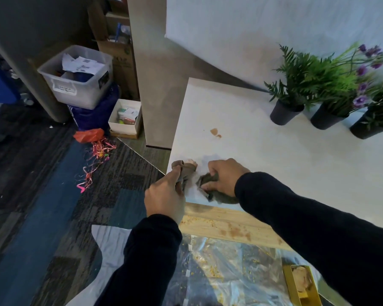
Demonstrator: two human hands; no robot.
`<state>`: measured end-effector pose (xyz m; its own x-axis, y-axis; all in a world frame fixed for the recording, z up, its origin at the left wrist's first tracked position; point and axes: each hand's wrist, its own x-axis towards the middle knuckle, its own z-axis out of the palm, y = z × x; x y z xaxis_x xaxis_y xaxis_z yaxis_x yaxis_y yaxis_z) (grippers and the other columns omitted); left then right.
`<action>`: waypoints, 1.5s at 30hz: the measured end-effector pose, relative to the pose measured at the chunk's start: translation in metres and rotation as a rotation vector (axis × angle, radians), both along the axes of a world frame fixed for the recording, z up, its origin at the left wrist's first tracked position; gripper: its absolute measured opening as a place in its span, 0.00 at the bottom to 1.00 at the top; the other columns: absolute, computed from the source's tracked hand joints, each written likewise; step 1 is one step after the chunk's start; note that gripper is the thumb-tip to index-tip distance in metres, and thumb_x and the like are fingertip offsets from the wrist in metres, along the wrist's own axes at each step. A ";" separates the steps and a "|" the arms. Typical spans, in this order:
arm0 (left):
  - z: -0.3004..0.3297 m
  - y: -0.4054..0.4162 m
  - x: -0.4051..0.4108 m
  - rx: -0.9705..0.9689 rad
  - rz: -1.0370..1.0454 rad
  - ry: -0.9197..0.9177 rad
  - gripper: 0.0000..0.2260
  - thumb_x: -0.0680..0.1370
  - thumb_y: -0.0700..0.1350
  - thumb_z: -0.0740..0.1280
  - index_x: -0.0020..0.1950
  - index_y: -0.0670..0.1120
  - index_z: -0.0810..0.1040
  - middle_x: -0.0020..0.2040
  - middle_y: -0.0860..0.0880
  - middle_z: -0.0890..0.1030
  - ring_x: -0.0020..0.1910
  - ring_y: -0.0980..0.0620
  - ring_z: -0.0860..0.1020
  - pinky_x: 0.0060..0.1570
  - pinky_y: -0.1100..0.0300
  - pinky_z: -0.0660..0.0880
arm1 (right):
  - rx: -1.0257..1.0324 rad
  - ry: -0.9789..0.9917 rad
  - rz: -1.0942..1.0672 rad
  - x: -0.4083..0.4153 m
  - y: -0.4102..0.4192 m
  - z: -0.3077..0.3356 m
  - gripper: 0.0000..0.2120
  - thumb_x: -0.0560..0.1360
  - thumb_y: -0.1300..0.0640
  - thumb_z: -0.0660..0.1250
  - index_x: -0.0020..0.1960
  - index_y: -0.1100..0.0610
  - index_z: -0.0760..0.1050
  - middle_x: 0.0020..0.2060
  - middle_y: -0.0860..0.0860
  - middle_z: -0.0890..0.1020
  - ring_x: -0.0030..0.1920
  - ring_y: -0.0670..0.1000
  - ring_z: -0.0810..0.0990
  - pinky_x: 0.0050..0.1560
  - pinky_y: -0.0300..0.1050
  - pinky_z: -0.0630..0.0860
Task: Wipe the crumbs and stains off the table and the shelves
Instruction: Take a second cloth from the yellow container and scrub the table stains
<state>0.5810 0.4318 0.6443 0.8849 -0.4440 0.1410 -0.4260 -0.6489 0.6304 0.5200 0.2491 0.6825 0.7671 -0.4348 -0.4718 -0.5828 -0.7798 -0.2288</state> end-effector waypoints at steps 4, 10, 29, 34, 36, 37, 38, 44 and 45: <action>0.005 -0.006 -0.002 0.087 -0.018 0.029 0.17 0.78 0.43 0.68 0.64 0.58 0.80 0.44 0.47 0.86 0.42 0.40 0.83 0.38 0.54 0.74 | -0.082 -0.054 -0.115 0.011 -0.046 0.004 0.18 0.73 0.39 0.72 0.42 0.49 0.69 0.46 0.53 0.78 0.44 0.56 0.78 0.46 0.50 0.77; 0.002 -0.014 -0.002 0.077 -0.033 -0.022 0.16 0.75 0.40 0.71 0.61 0.54 0.82 0.43 0.49 0.86 0.39 0.40 0.83 0.35 0.51 0.78 | -0.262 -0.050 -0.144 0.083 -0.112 0.009 0.19 0.76 0.40 0.69 0.53 0.56 0.77 0.52 0.57 0.82 0.47 0.58 0.75 0.45 0.47 0.71; 0.009 -0.089 0.015 0.163 -0.074 0.025 0.15 0.81 0.45 0.62 0.66 0.56 0.78 0.51 0.46 0.85 0.47 0.36 0.81 0.40 0.51 0.72 | -0.227 0.034 0.117 0.091 -0.135 0.007 0.17 0.81 0.41 0.63 0.47 0.55 0.70 0.47 0.53 0.77 0.47 0.56 0.73 0.46 0.46 0.69; 0.011 -0.101 0.019 0.143 -0.066 0.022 0.14 0.79 0.44 0.64 0.63 0.54 0.79 0.49 0.48 0.85 0.43 0.37 0.81 0.37 0.53 0.71 | -0.189 0.089 0.187 0.090 -0.140 0.009 0.19 0.80 0.38 0.64 0.47 0.54 0.69 0.47 0.51 0.74 0.48 0.56 0.72 0.47 0.46 0.68; 0.011 -0.102 0.019 0.132 -0.070 0.022 0.12 0.79 0.45 0.65 0.62 0.53 0.79 0.47 0.49 0.85 0.41 0.38 0.81 0.35 0.54 0.72 | -0.236 0.065 0.209 0.112 -0.145 0.010 0.19 0.81 0.38 0.62 0.48 0.55 0.69 0.49 0.53 0.75 0.49 0.56 0.72 0.48 0.46 0.68; 0.010 -0.102 0.020 0.130 -0.064 0.017 0.12 0.79 0.45 0.65 0.62 0.53 0.79 0.46 0.49 0.85 0.41 0.38 0.81 0.35 0.53 0.73 | -0.259 0.047 0.220 0.124 -0.145 0.011 0.19 0.81 0.39 0.62 0.49 0.55 0.69 0.50 0.54 0.76 0.49 0.56 0.71 0.48 0.46 0.68; 0.009 -0.103 0.020 0.131 -0.060 0.016 0.13 0.79 0.44 0.65 0.62 0.53 0.79 0.46 0.49 0.85 0.41 0.38 0.81 0.35 0.53 0.74 | -0.273 0.030 0.222 0.132 -0.146 0.011 0.18 0.81 0.39 0.62 0.49 0.55 0.70 0.52 0.54 0.77 0.48 0.56 0.72 0.48 0.47 0.69; 0.008 -0.102 0.019 0.090 -0.055 0.000 0.12 0.77 0.42 0.68 0.60 0.51 0.82 0.42 0.47 0.85 0.36 0.37 0.81 0.32 0.52 0.75 | -0.159 0.066 0.179 0.102 -0.137 -0.001 0.19 0.79 0.38 0.64 0.41 0.52 0.68 0.47 0.52 0.77 0.47 0.55 0.74 0.45 0.47 0.69; 0.008 -0.102 0.019 0.080 -0.052 0.000 0.12 0.77 0.42 0.69 0.59 0.51 0.82 0.42 0.47 0.85 0.35 0.38 0.81 0.32 0.52 0.75 | -0.136 0.071 0.165 0.097 -0.136 -0.001 0.20 0.78 0.37 0.65 0.39 0.50 0.67 0.47 0.52 0.77 0.47 0.56 0.75 0.44 0.47 0.69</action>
<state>0.6000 0.3294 0.6525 0.8604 -0.4991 0.1028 -0.4602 -0.6744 0.5774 0.6167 0.1133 0.6810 0.8002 -0.3695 -0.4724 -0.4554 -0.8869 -0.0778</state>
